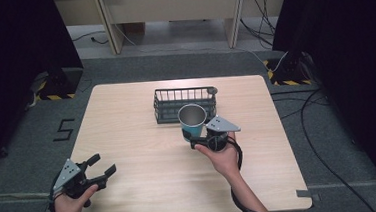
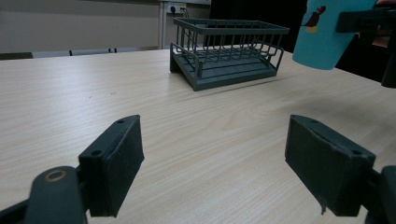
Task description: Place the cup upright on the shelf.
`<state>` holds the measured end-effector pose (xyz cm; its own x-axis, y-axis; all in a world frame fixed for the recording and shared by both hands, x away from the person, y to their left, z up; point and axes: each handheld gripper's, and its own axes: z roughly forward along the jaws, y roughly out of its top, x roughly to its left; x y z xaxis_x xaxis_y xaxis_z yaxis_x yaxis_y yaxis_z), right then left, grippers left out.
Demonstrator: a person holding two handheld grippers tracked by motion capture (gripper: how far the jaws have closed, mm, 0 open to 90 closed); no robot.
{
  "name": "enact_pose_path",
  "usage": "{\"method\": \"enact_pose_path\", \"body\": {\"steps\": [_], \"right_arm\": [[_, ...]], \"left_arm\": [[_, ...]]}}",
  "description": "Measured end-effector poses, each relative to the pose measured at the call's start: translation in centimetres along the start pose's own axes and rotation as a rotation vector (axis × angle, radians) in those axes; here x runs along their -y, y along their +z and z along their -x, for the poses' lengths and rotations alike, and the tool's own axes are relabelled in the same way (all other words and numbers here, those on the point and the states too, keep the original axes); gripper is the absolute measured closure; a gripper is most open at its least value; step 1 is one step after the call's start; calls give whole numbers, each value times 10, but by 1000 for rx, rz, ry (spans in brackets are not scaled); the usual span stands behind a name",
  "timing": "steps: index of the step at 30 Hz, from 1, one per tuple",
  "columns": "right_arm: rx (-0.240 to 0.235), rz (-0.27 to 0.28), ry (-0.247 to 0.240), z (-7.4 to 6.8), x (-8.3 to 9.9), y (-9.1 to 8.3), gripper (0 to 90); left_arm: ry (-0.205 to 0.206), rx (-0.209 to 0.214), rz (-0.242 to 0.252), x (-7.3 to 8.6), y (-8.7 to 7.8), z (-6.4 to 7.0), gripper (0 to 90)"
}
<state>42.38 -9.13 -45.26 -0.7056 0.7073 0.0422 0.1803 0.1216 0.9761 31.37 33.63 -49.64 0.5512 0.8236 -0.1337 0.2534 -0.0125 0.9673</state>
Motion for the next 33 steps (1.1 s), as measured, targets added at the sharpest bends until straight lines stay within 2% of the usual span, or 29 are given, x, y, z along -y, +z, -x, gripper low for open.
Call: {"method": "enact_pose_path", "body": {"steps": [16, 33], "right_arm": [[9, 23, 14, 6, -18, 20, 192], [27, 34, 12, 13, -29, 32, 192]], "left_arm": [[-1, 2, 0, 0, 0, 0, 186], [-3, 4, 1, 0, 0, 0, 187]]}}
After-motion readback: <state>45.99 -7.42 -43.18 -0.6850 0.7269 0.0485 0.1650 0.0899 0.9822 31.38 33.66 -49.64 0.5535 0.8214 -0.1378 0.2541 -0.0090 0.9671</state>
